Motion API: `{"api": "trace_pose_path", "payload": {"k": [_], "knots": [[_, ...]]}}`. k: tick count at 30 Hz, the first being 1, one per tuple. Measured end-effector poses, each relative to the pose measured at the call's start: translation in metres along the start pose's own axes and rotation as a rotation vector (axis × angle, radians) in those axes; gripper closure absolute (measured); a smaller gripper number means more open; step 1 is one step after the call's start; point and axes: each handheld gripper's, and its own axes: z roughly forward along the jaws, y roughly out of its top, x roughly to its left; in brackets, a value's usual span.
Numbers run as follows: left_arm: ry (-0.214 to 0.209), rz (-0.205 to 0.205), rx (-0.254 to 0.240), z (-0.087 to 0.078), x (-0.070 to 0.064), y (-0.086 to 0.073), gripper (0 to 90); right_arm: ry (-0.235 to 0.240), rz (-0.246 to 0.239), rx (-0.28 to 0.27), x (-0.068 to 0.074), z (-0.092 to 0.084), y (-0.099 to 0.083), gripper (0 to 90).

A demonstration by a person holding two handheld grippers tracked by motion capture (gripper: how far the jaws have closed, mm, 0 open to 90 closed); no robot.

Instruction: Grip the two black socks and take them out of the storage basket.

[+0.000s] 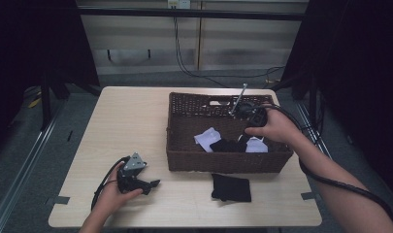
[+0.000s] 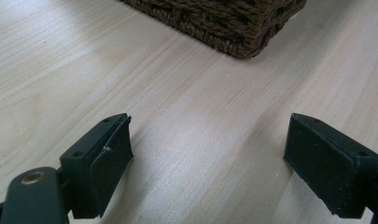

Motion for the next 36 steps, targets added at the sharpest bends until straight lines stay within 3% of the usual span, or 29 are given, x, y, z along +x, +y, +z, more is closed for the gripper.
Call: {"api": "trace_pose_path", "payload": {"k": [7, 14, 24, 36], "knots": [[0.0, 0.0, 0.0, 0.0, 0.0, 0.0, 14.2, 0.0, 0.047, 0.01, -0.022, 0.037, 0.003, 51.4], [0.0, 0.0, 0.0, 0.0, 0.0, 0.0, 14.2, 0.004, 0.049, 0.01, -0.03, 0.054, 0.005, 46.8], [0.0, 0.0, 0.0, 0.0, 0.0, 0.0, 14.2, 0.016, 0.038, 0.031, -0.03, 0.082, 0.015, 41.1], [0.001, -0.001, -0.003, 0.0, 0.0, 0.0, 14.2, 0.031, 0.009, 0.04, -0.026, 0.102, 0.019, 35.2]]}}
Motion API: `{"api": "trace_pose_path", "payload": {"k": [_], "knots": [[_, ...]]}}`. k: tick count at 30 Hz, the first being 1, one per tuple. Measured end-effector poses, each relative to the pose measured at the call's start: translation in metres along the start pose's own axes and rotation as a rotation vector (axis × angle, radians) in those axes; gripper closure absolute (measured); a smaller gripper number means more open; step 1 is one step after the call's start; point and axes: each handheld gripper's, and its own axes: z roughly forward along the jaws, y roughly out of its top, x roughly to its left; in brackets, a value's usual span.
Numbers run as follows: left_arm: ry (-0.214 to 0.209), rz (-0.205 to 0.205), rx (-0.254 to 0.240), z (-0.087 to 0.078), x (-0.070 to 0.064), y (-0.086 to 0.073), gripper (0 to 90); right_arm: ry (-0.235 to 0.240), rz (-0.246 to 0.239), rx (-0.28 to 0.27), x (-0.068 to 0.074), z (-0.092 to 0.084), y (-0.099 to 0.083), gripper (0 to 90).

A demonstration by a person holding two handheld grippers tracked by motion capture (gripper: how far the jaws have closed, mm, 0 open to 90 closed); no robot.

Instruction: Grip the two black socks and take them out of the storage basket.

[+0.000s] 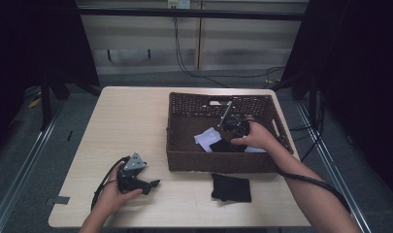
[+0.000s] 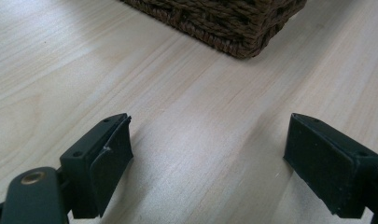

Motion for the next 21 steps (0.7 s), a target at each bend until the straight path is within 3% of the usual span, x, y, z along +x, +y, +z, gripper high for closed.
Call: {"api": "trace_pose_path", "payload": {"k": [8, 16, 21], "knots": [[-0.003, -0.005, -0.001, 0.0, 0.0, 0.0, 14.2, 0.024, 0.0, -0.001, -0.001, 0.007, -0.001, 41.1], [-0.002, -0.005, -0.001, 0.0, 0.0, 0.0, 14.2, 0.032, -0.052, 0.051, 0.009, 0.005, 0.005, 74.1], [0.0, 0.0, 0.0, 0.0, 0.0, 0.0, 14.2, 0.025, -0.074, 0.076, 0.013, 0.001, 0.007, 75.9]]}}
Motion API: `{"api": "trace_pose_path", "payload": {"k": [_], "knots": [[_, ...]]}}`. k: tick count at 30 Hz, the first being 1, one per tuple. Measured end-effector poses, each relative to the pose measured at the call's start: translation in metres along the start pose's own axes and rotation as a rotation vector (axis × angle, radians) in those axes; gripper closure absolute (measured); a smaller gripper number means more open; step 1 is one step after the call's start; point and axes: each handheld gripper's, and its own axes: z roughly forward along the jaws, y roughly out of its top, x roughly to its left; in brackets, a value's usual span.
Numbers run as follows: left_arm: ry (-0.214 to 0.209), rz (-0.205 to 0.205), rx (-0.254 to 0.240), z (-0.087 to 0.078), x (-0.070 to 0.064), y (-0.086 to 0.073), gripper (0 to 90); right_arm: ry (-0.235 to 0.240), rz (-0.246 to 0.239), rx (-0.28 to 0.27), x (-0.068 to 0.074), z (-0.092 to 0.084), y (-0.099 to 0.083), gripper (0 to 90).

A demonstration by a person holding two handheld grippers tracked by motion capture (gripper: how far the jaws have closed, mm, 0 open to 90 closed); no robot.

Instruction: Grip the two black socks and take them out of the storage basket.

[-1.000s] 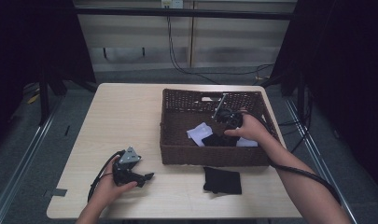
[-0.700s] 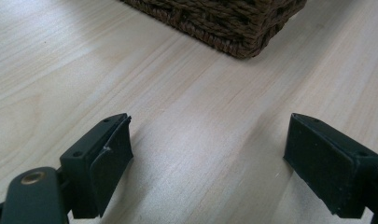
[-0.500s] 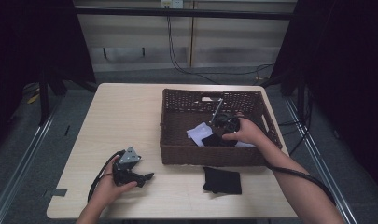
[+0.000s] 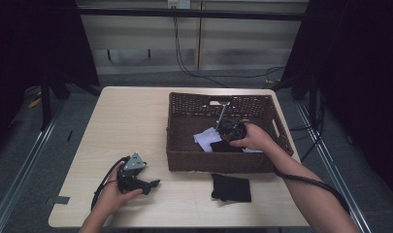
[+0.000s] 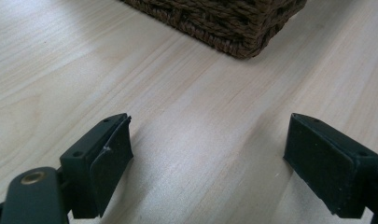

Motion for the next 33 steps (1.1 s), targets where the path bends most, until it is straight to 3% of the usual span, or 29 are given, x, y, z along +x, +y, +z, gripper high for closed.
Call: {"api": "trace_pose_path", "payload": {"k": [9, 19, 24, 33], "knots": [[-0.003, -0.001, 0.0, 0.0, 0.0, 0.0, 14.2, 0.031, 0.016, -0.014, 0.0, -0.021, -0.008, 76.4], [-0.002, -0.001, 0.0, 0.0, 0.0, 0.0, 14.2, 0.011, 0.015, -0.027, -0.001, -0.055, -0.02, 76.6], [-0.001, 0.001, 0.003, 0.0, 0.0, 0.0, 14.2, 0.025, 0.018, -0.035, 0.0, -0.073, -0.022, 76.6], [-0.001, 0.001, 0.003, 0.0, 0.0, 0.0, 14.2, -0.009, 0.002, -0.045, 0.003, -0.107, -0.024, 76.5]]}}
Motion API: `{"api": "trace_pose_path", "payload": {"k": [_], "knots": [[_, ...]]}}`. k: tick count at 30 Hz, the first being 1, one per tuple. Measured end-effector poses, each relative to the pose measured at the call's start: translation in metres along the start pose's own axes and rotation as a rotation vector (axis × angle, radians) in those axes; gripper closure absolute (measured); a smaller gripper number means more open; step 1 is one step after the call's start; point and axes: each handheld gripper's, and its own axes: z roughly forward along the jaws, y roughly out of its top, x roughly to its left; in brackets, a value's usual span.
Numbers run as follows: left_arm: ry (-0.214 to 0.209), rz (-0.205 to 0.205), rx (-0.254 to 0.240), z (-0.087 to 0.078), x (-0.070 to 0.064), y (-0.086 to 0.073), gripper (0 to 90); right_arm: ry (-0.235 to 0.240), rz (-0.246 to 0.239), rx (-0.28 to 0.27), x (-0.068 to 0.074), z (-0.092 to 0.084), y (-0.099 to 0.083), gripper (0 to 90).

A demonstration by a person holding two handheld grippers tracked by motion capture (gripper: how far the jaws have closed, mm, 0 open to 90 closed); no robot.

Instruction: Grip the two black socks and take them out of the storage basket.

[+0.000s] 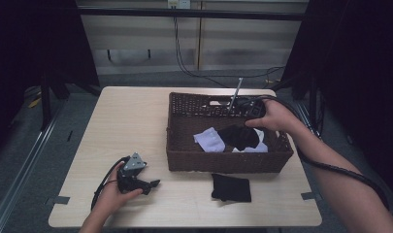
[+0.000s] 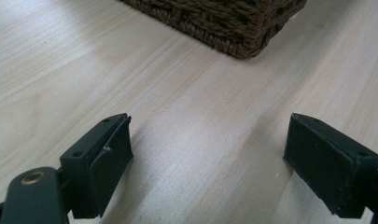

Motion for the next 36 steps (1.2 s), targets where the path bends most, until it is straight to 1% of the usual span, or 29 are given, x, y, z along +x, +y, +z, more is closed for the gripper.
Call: {"api": "trace_pose_path", "payload": {"k": [6, 14, 17, 20, 23, 25, 26, 27, 29, 30, 31, 32, 33, 34, 36], "knots": [[0.0, 0.0, 0.0, 0.0, 0.0, 0.0, 14.2, -0.017, -0.009, 0.001, 0.004, -0.017, -0.001, 76.5], [0.0, 0.0, 0.0, 0.0, 0.0, 0.0, 14.2, -0.026, -0.024, -0.026, 0.012, -0.034, -0.004, 76.5], [0.0, 0.0, 0.0, 0.0, 0.0, 0.0, 14.2, -0.041, -0.033, -0.017, 0.017, -0.041, -0.004, 76.5], [0.0, 0.0, 0.0, 0.0, 0.0, 0.0, 14.2, -0.05, -0.055, -0.032, 0.025, -0.051, -0.005, 76.5], [0.0, 0.0, 0.0, 0.0, 0.0, 0.0, 14.2, -0.058, -0.069, -0.033, 0.03, -0.056, -0.006, 76.4], [0.0, 0.0, 0.0, 0.0, 0.0, 0.0, 14.2, -0.06, -0.084, -0.039, 0.039, -0.062, -0.007, 76.4], [0.0, 0.0, 0.0, 0.0, 0.0, 0.0, 14.2, -0.06, -0.084, -0.039, 0.039, -0.062, -0.007, 76.4], [0.0, 0.0, 0.0, 0.0, 0.0, 0.0, 14.2, -0.063, -0.102, -0.043, 0.046, -0.064, -0.007, 76.4], [0.0, 0.001, 0.0, 0.0, 0.0, 0.0, 14.2, -0.061, -0.115, -0.037, 0.054, -0.066, -0.007, 76.4], [0.0, 0.001, 0.0, 0.0, 0.0, 0.0, 14.2, -0.061, -0.115, -0.037, 0.054, -0.066, -0.007, 76.4], [0.0, 0.001, 0.001, 0.0, 0.0, 0.0, 14.2, -0.063, -0.136, -0.038, 0.061, -0.066, -0.006, 76.4], [0.0, 0.001, 0.0, 0.0, 0.0, 0.0, 14.2, -0.061, -0.144, -0.04, 0.064, -0.066, -0.006, 76.4], [0.0, 0.001, 0.0, 0.0, 0.0, 0.0, 14.2, -0.061, -0.144, -0.04, 0.064, -0.066, -0.006, 76.4], [0.0, 0.001, 0.0, 0.0, 0.0, 0.0, 14.2, -0.062, -0.148, -0.041, 0.068, -0.066, -0.006, 76.4], [0.0, 0.0, 0.0, 0.0, 0.0, 0.0, 14.2, -0.054, -0.173, -0.053, 0.077, -0.066, -0.006, 76.4]]}}
